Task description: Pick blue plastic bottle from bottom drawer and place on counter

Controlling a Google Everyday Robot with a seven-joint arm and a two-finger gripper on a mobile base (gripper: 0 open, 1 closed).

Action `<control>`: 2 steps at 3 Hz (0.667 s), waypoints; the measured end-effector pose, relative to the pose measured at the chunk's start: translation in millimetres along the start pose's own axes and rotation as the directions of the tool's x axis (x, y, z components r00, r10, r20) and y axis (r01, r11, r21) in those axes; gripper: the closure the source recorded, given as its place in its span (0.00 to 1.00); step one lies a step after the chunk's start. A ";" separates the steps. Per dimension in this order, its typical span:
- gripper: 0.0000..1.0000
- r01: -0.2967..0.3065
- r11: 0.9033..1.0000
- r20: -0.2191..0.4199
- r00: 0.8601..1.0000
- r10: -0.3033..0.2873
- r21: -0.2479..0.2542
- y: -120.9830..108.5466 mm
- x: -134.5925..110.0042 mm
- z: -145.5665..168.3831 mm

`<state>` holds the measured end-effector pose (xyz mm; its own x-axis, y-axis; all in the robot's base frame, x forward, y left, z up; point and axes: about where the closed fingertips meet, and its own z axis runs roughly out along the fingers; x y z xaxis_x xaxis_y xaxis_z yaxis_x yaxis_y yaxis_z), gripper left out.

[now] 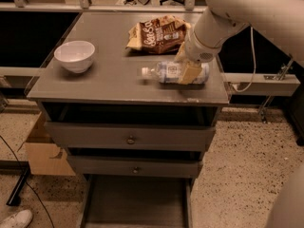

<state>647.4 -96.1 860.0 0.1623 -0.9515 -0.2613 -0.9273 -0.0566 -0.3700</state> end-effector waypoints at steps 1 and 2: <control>1.00 0.000 1.000 0.014 1.000 0.000 -0.015 1.7 -1.2 6.2; 0.81 0.000 1.000 0.014 1.000 0.000 -0.015 1.6 -1.3 6.1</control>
Offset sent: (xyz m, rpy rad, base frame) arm 0.0003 0.0030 -0.0064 0.0106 0.0146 0.0093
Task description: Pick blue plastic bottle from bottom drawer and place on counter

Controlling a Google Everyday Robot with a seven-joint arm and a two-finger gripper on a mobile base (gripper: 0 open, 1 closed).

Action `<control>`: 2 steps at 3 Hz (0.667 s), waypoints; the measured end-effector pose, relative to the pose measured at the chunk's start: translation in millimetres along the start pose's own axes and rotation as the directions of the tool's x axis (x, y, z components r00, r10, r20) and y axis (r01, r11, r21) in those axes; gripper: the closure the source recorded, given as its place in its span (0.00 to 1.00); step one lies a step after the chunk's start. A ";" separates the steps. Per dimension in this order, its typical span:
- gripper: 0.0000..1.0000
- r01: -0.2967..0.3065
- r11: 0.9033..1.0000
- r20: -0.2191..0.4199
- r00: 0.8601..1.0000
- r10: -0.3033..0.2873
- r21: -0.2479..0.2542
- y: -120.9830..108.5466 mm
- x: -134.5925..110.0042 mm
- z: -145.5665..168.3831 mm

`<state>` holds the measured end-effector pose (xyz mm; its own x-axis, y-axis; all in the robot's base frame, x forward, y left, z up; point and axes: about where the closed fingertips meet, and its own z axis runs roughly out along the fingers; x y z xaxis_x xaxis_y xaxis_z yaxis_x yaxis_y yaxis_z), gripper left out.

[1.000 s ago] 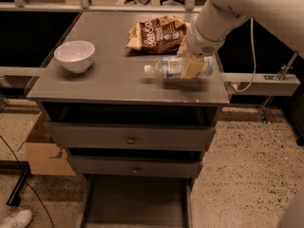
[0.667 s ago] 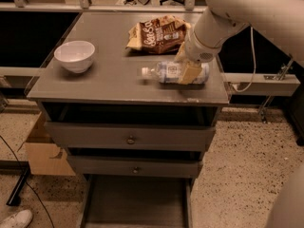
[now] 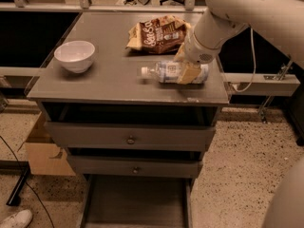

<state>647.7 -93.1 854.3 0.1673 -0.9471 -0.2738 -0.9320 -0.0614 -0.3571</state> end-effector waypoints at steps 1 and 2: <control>0.57 0.000 1.000 0.000 1.000 0.000 0.000 0.0 0.0 0.0; 0.27 0.000 1.000 0.000 1.000 0.000 0.000 0.0 0.0 0.0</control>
Offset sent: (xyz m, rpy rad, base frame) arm 0.0000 0.0000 0.0000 0.0000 0.0000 0.0000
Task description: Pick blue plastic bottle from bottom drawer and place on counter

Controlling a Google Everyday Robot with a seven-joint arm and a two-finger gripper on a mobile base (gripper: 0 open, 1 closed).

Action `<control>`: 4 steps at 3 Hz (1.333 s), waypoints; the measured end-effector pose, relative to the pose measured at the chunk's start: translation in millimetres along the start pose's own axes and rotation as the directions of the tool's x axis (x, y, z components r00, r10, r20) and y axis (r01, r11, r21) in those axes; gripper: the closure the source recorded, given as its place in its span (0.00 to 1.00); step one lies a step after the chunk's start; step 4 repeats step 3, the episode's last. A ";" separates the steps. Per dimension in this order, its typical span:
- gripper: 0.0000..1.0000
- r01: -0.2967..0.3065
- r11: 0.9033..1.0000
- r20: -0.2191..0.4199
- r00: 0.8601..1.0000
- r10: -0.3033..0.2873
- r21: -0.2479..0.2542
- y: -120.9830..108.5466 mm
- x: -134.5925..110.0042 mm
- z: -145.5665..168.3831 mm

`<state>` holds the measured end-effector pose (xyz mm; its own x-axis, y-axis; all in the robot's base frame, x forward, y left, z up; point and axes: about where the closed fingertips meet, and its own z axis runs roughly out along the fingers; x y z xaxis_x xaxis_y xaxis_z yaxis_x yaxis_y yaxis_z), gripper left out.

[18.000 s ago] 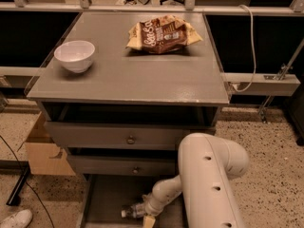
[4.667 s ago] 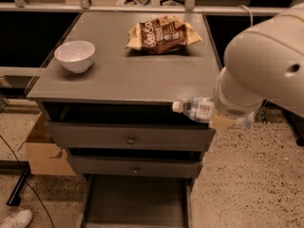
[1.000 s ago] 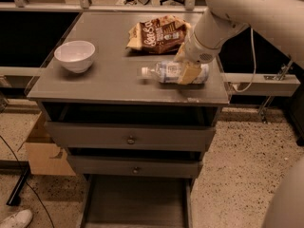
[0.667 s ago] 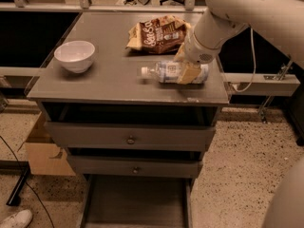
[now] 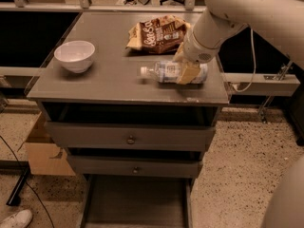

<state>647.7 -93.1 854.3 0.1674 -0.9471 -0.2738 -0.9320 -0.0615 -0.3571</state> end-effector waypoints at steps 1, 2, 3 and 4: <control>0.04 0.000 1.000 0.000 1.000 0.000 0.000 0.0 0.0 0.0; 0.00 0.000 1.000 0.000 1.000 0.000 0.000 0.0 0.0 0.0; 0.00 0.000 1.000 0.000 1.000 0.000 0.000 0.0 0.0 0.0; 0.00 0.000 1.000 0.000 1.000 0.000 0.000 0.0 0.0 0.0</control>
Offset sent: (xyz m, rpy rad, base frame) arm 0.0000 0.0000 0.0000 0.0000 0.0000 0.0000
